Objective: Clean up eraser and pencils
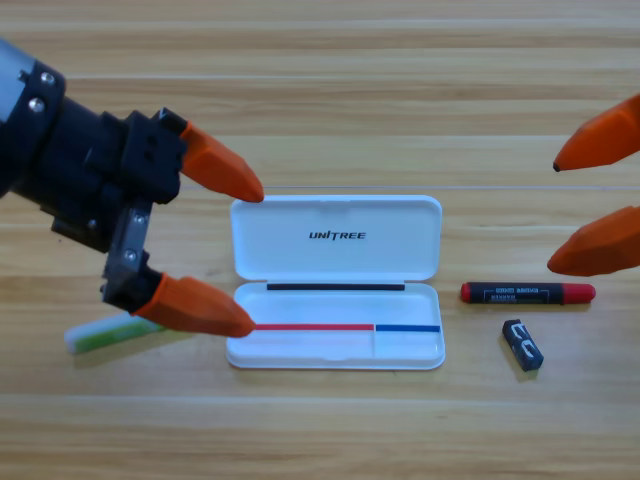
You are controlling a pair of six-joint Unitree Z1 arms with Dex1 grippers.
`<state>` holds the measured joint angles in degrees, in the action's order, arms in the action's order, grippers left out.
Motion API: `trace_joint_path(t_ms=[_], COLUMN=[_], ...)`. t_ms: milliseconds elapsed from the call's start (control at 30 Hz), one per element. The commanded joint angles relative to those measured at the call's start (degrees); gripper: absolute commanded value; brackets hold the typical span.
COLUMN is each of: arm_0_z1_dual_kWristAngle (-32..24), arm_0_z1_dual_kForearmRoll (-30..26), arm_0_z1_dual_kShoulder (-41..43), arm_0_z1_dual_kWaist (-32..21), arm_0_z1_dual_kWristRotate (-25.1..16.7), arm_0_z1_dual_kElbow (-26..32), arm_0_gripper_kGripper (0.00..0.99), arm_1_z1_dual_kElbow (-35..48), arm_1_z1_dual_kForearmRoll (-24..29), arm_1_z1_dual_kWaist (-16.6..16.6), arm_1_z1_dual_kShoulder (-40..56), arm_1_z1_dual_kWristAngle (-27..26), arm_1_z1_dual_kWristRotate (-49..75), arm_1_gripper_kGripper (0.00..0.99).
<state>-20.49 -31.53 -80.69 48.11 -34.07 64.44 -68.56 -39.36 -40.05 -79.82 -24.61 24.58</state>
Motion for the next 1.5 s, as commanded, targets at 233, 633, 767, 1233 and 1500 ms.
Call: trace_joint_path(t_ms=[233, 633, 767, 1233, 1500], arm_0_z1_dual_kWristAngle=[1.16, 8.27, 17.15, 34.82, 33.24], arm_0_z1_dual_kForearmRoll=[-0.37, -6.52, -11.36, -17.60, -16.98], arm_0_z1_dual_kShoulder=[-1.05, -0.96, -0.61, -12.91, -23.72], arm_0_z1_dual_kWaist=[1.46, 1.55, 1.37, -13.13, -17.00], arm_0_z1_dual_kWristRotate=[-1.00, -2.76, -5.66, -13.92, -13.39], arm_0_z1_dual_kElbow=[-0.37, 3.50, 7.54, 11.94, 10.44], arm_0_gripper_kGripper=[0.989, 0.989, 0.990, 0.988, 0.986], arm_1_z1_dual_kElbow=[2.12, 2.55, 2.64, 1.76, -1.14], arm_1_z1_dual_kForearmRoll=[0.87, -0.36, -1.42, -1.33, -1.15], arm_1_z1_dual_kWaist=[-1.26, -0.64, -0.82, -8.20, -8.20], arm_1_z1_dual_kShoulder=[2.04, 0.54, -1.39, -18.62, -30.66], arm_1_z1_dual_kWristAngle=[0.97, 28.83, 30.32, 29.62, 32.08], arm_1_z1_dual_kWristRotate=[-2.43, -23.61, -27.39, -44.18, -49.01], arm_1_gripper_kGripper=[0.977, 0.980, 0.979, 0.979, 0.945])
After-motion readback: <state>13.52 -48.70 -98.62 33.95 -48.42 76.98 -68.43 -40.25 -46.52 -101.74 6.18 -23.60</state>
